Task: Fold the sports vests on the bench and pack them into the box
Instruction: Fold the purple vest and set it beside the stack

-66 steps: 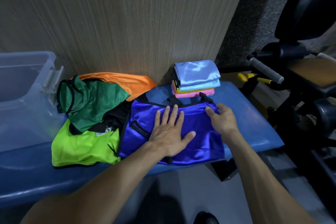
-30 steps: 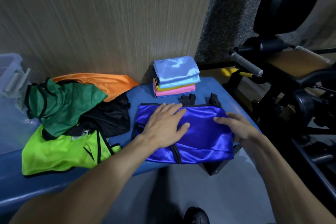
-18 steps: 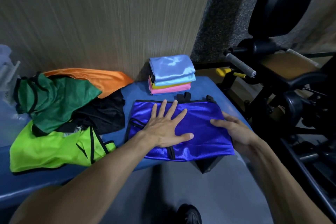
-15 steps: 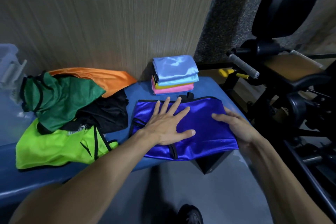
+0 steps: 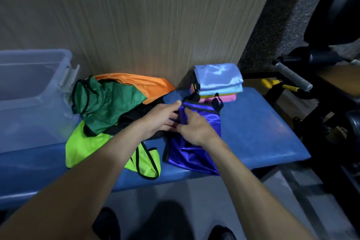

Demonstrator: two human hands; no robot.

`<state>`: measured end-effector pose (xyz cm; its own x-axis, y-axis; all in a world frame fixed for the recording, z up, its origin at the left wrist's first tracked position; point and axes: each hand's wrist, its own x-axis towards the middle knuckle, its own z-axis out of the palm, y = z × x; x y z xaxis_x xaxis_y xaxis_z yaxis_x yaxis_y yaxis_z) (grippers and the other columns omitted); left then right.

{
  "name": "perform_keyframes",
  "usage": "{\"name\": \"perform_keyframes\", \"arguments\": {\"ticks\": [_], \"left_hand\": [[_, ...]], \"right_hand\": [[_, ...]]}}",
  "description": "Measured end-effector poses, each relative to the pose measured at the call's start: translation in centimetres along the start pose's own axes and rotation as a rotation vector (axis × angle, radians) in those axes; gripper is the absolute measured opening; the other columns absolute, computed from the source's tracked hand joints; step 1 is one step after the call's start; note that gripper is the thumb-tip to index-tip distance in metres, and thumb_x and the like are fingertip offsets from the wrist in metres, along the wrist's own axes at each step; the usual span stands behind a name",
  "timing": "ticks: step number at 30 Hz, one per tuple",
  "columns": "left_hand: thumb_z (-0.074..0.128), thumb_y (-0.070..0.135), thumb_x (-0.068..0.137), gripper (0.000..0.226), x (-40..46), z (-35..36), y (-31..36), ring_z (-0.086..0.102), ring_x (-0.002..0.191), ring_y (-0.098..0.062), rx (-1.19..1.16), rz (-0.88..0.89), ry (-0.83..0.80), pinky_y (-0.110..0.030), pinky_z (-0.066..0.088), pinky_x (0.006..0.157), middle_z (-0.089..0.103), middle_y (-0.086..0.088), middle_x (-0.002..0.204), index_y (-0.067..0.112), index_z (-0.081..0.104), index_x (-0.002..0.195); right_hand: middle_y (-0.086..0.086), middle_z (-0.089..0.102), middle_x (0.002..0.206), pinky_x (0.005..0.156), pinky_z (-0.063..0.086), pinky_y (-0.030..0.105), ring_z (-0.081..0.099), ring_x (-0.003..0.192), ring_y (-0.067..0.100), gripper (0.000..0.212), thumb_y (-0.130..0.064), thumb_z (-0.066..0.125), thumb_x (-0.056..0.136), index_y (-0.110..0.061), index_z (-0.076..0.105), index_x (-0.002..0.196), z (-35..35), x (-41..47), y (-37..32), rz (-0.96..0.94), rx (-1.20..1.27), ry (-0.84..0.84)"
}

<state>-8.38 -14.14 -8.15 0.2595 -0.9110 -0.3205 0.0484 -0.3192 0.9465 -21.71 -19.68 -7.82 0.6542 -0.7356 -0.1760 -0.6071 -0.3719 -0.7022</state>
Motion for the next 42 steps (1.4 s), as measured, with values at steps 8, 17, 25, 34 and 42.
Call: {"name": "perform_keyframes", "arguments": {"ticks": [8,17,25,34,42], "left_hand": [[0.065,0.009,0.092,0.065,3.5,0.0,-2.7,0.069,0.109,-0.028,0.311,0.054,0.240,-0.041,0.053,0.100,0.070,-0.011,0.122,0.013,0.042,0.152],[0.064,0.011,0.095,0.067,4.5,0.3,-3.8,0.066,0.112,-0.026,0.419,0.151,0.307,-0.040,0.050,0.104,0.072,-0.006,0.117,0.017,0.037,0.156],[0.072,0.041,0.086,0.041,-2.7,0.4,-1.0,0.057,0.096,-0.011,0.984,0.827,0.105,-0.042,0.054,0.082,0.053,0.011,0.108,0.030,0.055,0.122],[0.061,0.068,0.083,0.082,-5.6,1.6,-6.5,0.035,0.136,-0.012,1.311,0.725,-0.137,-0.031,0.034,0.115,0.035,0.012,0.152,0.027,0.040,0.151],[0.067,0.023,0.085,0.051,-6.4,3.7,-5.3,0.066,0.103,-0.025,1.004,0.627,0.338,-0.038,0.053,0.083,0.070,0.004,0.114,0.031,0.051,0.132]], "right_hand": [[-0.002,0.070,0.091,0.075,0.056,0.033,0.068,0.078,0.018,0.076,-0.052,0.068,0.090,-0.030,0.034,0.154,-0.3,-2.8,1.6,-0.052,-0.053,-0.128],[-0.011,0.052,0.095,0.072,0.047,0.035,0.056,0.088,0.020,0.036,-0.042,0.070,0.079,-0.030,0.050,0.107,-0.1,-9.1,7.2,-0.411,-0.617,-0.006],[0.004,0.044,0.153,0.098,0.049,0.049,0.042,0.135,0.029,0.096,-0.033,0.084,0.061,-0.032,0.044,0.149,0.6,-10.0,11.0,-0.483,-0.887,0.187],[-0.011,0.058,0.144,0.104,0.048,0.040,0.054,0.132,0.013,0.042,-0.026,0.056,0.095,-0.027,0.060,0.137,-0.9,-9.3,13.2,-0.559,-0.457,0.264],[0.002,0.058,0.072,0.075,0.047,0.045,0.053,0.070,0.016,0.027,-0.037,0.057,0.099,-0.017,0.060,0.082,-2.9,-8.2,7.2,-0.334,0.135,0.424]]}}
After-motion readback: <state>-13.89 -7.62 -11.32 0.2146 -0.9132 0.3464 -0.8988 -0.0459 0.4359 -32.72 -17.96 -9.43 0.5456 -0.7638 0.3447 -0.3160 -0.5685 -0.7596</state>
